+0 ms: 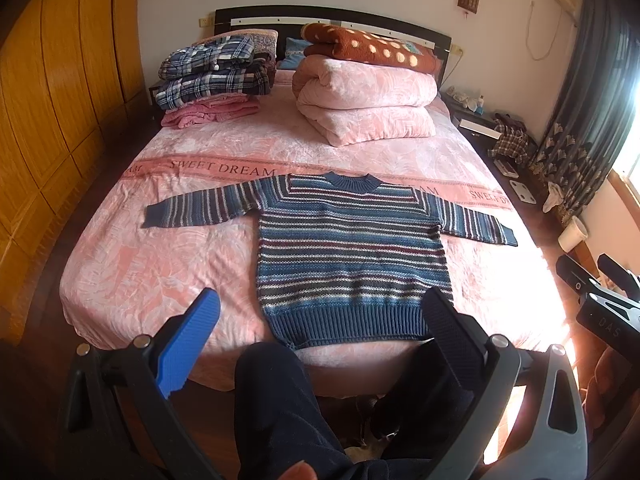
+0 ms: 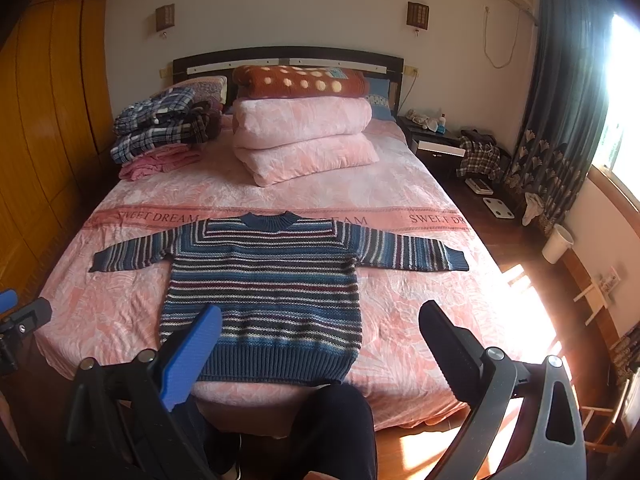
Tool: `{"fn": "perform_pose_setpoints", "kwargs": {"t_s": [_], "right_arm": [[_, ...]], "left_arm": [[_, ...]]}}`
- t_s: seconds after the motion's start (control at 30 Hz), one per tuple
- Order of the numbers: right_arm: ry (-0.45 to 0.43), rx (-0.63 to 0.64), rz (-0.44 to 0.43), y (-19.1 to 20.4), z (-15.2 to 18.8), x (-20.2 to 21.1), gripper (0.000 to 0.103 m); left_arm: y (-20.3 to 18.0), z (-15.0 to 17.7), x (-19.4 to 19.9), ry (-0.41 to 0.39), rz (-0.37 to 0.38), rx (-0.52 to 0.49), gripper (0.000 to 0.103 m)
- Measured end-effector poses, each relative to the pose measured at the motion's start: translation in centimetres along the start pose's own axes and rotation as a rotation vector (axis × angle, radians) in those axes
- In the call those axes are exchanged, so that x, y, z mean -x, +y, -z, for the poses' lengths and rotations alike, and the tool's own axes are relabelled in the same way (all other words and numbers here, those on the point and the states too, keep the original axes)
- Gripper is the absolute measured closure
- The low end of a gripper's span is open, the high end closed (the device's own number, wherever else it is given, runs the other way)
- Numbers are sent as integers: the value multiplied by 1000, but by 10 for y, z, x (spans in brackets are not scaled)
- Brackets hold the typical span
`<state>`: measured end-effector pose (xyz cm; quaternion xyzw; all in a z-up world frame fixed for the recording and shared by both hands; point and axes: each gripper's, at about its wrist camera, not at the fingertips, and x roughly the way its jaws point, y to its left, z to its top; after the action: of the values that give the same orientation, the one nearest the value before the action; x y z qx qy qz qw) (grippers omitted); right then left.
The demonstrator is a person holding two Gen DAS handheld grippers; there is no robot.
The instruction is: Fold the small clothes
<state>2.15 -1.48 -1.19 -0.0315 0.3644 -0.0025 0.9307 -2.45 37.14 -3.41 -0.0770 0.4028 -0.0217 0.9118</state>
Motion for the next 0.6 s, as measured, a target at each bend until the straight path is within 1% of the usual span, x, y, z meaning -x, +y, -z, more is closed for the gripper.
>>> {"fn": "perform_pose_setpoints", "kwargs": {"t_s": [0.2,0.27,0.3,0.33,0.37,0.4,0.43,0.47,0.53,0.6], "right_arm": [[24,4,7,-3,-5,-26,4],[21,6,1,-8,-7,-37,4],[-1,0,-13,-12,-6,-43,4],[-37,3,-65,-16,-6,-50,4],[-63,7,-133,-23,-4,-58,4],[-49,11,-149,-28,-4,-72,4],[-9,8,-131,-36,-3,-89,4],[24,-8,-127,-45,-4,-107,4],[76,-76,-137,-69,-4,-141,4],[93,-170,-162,-104,1,-172,6]], "left_arm": [[-2,-8,-18,9,23,1,3],[-2,-12,-26,-33,91,5,3],[-1,-12,-29,-64,146,2,3],[-1,-12,-33,-87,210,-14,3],[-4,-15,-41,-84,243,-35,3],[-8,-18,-50,-63,240,-53,3],[-11,-21,-59,-50,234,-62,3],[-13,-24,-68,-40,243,-64,3],[-16,-30,-86,-6,266,-53,3],[-17,-36,-100,14,282,-36,3]]}}
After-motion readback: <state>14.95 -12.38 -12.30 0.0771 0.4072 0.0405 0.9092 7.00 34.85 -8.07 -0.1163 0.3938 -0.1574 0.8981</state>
